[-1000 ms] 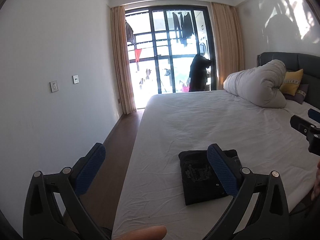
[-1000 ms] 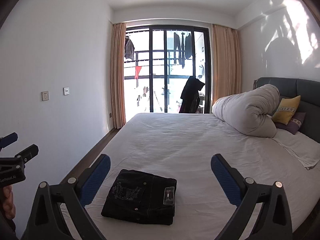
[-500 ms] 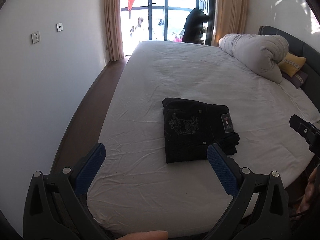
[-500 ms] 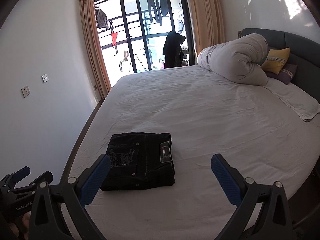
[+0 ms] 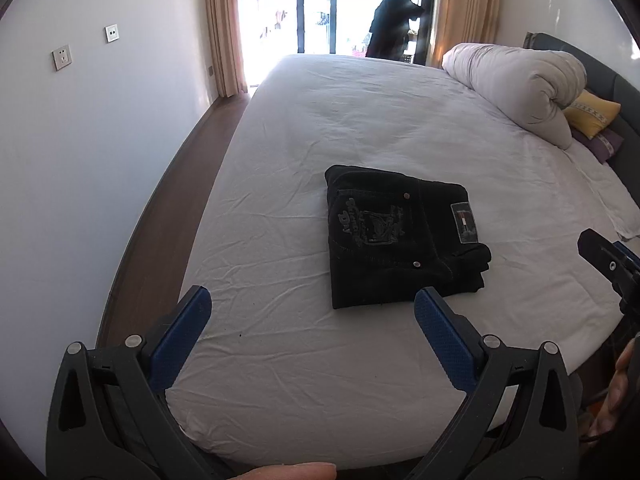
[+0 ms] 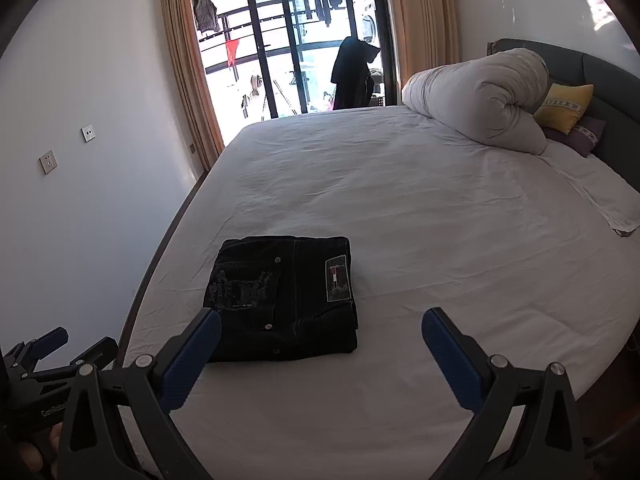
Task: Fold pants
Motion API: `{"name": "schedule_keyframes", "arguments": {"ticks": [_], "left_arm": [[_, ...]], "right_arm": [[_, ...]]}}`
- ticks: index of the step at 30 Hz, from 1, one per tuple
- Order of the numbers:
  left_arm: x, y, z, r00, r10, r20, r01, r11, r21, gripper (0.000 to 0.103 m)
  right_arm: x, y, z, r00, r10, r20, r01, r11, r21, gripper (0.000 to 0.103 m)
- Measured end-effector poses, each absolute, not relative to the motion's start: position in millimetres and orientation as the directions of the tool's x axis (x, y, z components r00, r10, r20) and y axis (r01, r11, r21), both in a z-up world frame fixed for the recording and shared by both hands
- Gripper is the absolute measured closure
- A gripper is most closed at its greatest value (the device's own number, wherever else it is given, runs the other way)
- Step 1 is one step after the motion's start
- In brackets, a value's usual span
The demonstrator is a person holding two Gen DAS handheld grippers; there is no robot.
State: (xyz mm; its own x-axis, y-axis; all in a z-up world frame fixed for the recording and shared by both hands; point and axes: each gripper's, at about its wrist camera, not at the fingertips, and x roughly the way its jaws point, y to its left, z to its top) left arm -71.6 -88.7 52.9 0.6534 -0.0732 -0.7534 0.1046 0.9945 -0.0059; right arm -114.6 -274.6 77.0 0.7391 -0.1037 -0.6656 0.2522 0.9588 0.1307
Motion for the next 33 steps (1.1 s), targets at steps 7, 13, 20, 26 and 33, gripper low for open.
{"name": "schedule_keyframes", "arguments": {"ticks": [7,13,20,26,33], "left_arm": [[-67.0,-86.4,50.4,0.643,-0.068,-0.763,0.101,0.995,-0.004,0.0],[-63.8,-87.7,46.4,0.635,-0.063,-0.77,0.099,0.995,0.0,0.0],[-60.9,-88.3,43.6,0.631,-0.062,-0.774,0.099,0.995,0.001,0.0],[-59.0,-88.7,40.4,0.627,-0.062,-0.777,0.097,0.995,-0.001,0.0],[-59.6,-88.9,40.0,0.627,-0.063,-0.776,0.098,0.995,-0.002,0.0]], "right_arm": [[-110.8,-271.5,73.1,0.728,-0.097,-0.678,0.243,0.962,0.123,0.0],[-108.5,-271.6,69.8,0.72,-0.09,-0.688,0.238,0.963,0.123,0.0],[-107.2,-271.1,68.2,0.716,-0.088,-0.693,0.237,0.964,0.122,0.0],[-105.6,-271.3,66.0,0.712,-0.085,-0.697,0.232,0.965,0.119,0.0],[-105.2,-270.1,63.3,0.708,-0.083,-0.701,0.23,0.966,0.119,0.0]]}}
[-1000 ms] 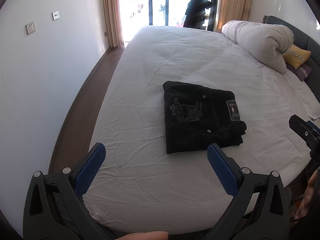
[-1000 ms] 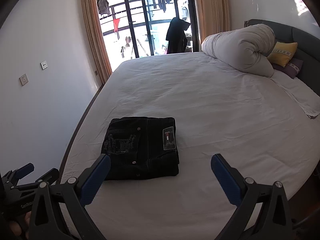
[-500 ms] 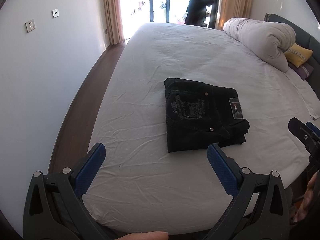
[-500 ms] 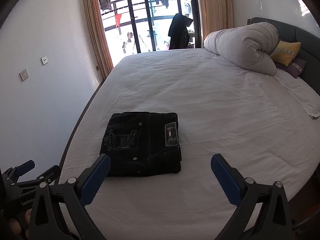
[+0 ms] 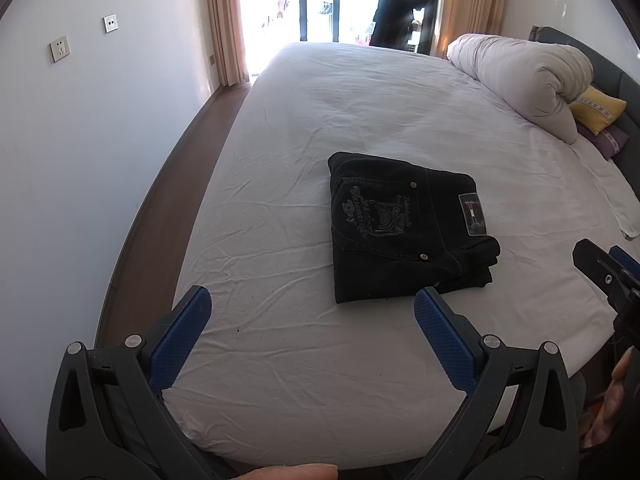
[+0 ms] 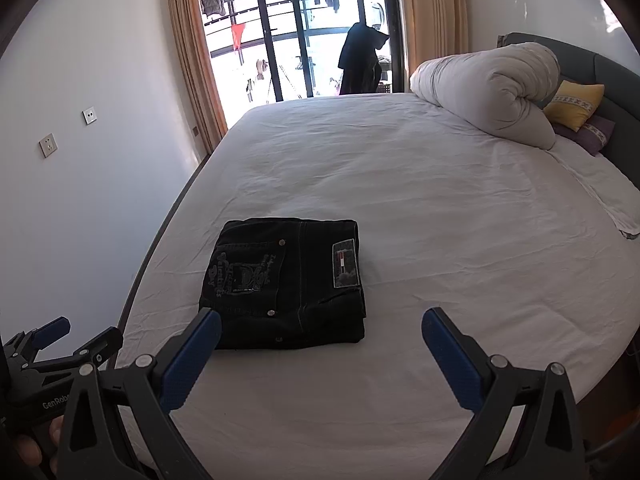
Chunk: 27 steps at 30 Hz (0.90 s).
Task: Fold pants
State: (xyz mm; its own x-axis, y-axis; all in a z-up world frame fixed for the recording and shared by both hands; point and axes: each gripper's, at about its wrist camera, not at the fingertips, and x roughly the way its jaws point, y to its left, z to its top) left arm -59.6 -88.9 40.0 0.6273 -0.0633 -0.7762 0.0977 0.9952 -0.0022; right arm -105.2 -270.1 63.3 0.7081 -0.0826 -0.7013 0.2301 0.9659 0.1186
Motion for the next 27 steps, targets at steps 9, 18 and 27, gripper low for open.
{"name": "schedule_keyframes", "arguments": {"ticks": [9,18,27], "left_arm": [[-60.1,-89.1,40.2,0.627,-0.063,-0.776,0.097,0.995,-0.002,0.0],[-60.5,-89.3,39.8,0.627,-0.061,-0.776,0.096,0.995,-0.001,0.0],[-61.4,-89.8,40.0,0.628,-0.061,-0.776,0.095,0.995,-0.001,0.0]], "right_arm": [[-104.7,-269.4,60.2,0.706,-0.077,-0.704,0.226,0.966,0.122,0.0],[-104.6,-269.9,60.1,0.705,-0.076,-0.705,0.226,0.967,0.121,0.0],[-105.8,-268.6,56.7,0.703,-0.075,-0.707,0.227,0.966,0.123,0.0]]}}
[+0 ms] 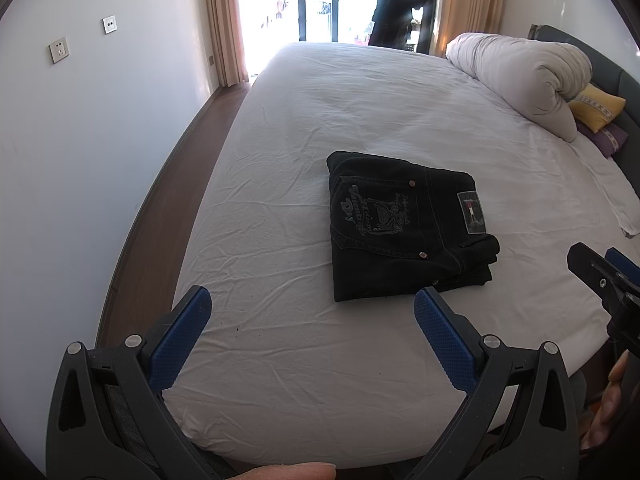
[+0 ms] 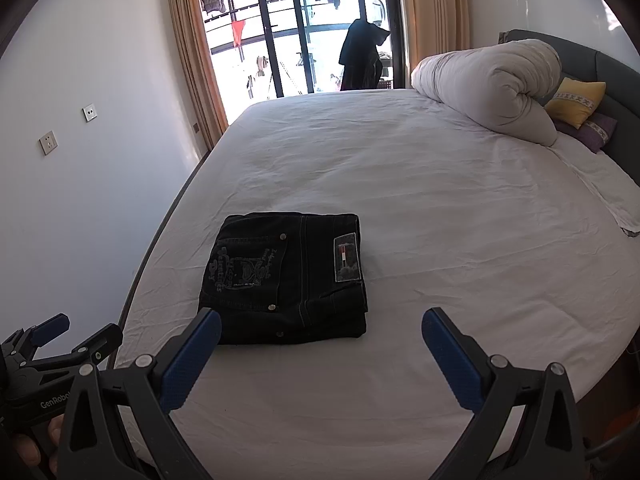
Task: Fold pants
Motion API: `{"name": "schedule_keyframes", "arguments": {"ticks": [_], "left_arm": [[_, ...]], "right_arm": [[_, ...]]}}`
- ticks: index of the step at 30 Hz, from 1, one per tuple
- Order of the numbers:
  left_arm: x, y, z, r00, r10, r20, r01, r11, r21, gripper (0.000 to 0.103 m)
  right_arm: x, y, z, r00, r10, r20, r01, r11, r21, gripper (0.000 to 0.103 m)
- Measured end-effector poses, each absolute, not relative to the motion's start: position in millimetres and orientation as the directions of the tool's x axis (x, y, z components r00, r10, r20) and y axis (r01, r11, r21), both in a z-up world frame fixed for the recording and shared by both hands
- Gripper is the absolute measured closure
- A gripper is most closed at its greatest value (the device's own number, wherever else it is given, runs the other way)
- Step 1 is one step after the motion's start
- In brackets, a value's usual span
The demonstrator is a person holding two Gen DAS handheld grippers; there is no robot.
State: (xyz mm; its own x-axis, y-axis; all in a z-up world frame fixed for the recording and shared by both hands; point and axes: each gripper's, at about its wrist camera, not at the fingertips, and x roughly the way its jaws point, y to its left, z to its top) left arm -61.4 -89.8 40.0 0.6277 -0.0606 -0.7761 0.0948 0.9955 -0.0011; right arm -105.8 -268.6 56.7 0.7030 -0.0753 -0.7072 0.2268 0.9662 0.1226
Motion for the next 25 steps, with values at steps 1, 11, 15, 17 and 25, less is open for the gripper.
{"name": "schedule_keyframes", "arguments": {"ticks": [1,11,15,17,25], "left_arm": [[-61.3,-89.8,40.1,0.627,-0.061,-0.776,0.095,0.995,-0.001,0.0],[-60.5,-89.2,37.9,0.626,-0.057,-0.777,0.096,0.995,0.005,0.0],[-59.3,-88.2,35.5,0.624,-0.053,-0.78,0.095,0.995,0.009,0.0],[-59.3,-87.3,34.8,0.623,-0.053,-0.781,0.092,0.996,0.006,0.0],[-59.4,-87.8,33.3,0.628,-0.055,-0.777,0.101,0.995,0.012,0.0]], "right_arm": [[-106.3,-268.8,55.5,0.703,-0.075,-0.708,0.227,0.966,0.123,0.0],[-106.6,-268.7,55.9,0.702,-0.074,-0.709,0.227,0.966,0.123,0.0],[-107.3,-267.6,52.6,0.701,-0.074,-0.71,0.227,0.966,0.124,0.0],[-107.5,-267.6,52.4,0.7,-0.074,-0.71,0.228,0.966,0.125,0.0],[-112.1,-268.1,43.5,0.694,-0.066,-0.717,0.229,0.964,0.133,0.0]]}}
